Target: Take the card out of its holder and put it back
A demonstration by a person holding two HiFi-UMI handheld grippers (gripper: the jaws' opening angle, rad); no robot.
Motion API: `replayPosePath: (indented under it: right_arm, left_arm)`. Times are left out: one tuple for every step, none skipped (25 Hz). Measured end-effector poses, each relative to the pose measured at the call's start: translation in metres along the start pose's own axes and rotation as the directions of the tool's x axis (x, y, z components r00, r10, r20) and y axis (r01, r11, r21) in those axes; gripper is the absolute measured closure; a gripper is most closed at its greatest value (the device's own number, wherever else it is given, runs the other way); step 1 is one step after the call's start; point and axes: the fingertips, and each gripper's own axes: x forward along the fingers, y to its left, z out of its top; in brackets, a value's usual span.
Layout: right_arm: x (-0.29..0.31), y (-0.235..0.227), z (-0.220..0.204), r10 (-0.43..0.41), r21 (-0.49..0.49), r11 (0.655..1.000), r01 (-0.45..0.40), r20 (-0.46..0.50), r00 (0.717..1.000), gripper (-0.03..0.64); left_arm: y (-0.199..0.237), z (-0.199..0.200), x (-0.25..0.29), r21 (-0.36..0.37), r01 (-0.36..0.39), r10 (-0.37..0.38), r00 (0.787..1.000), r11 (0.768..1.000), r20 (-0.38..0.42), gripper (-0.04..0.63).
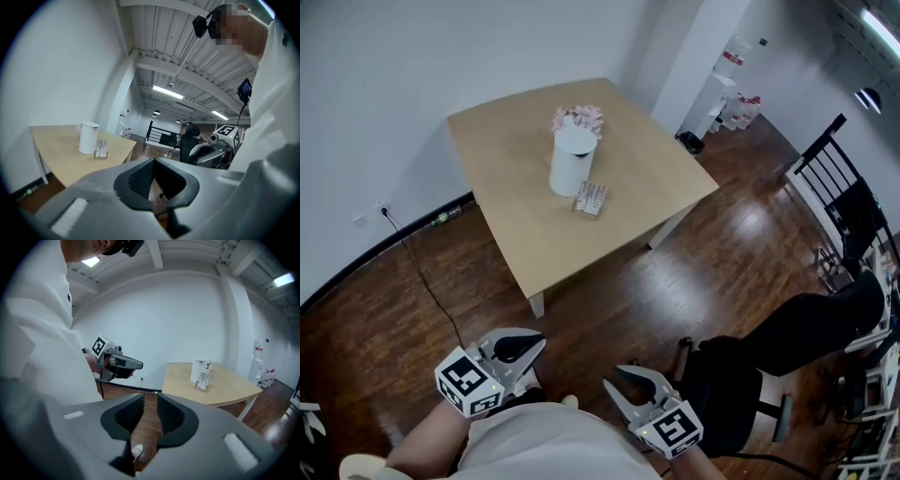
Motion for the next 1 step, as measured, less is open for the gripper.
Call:
replayPosePath:
  right_arm:
    - [-0.0100,0.0001,-0.0059,-0.003,0.008,1.000,0.003,0.001,1.000,0.525]
  left_arm:
    - [-0.0111,-0.0010,0.0048,-0.002,0.005,-0.005,1.000,1.000,0.003,0.593]
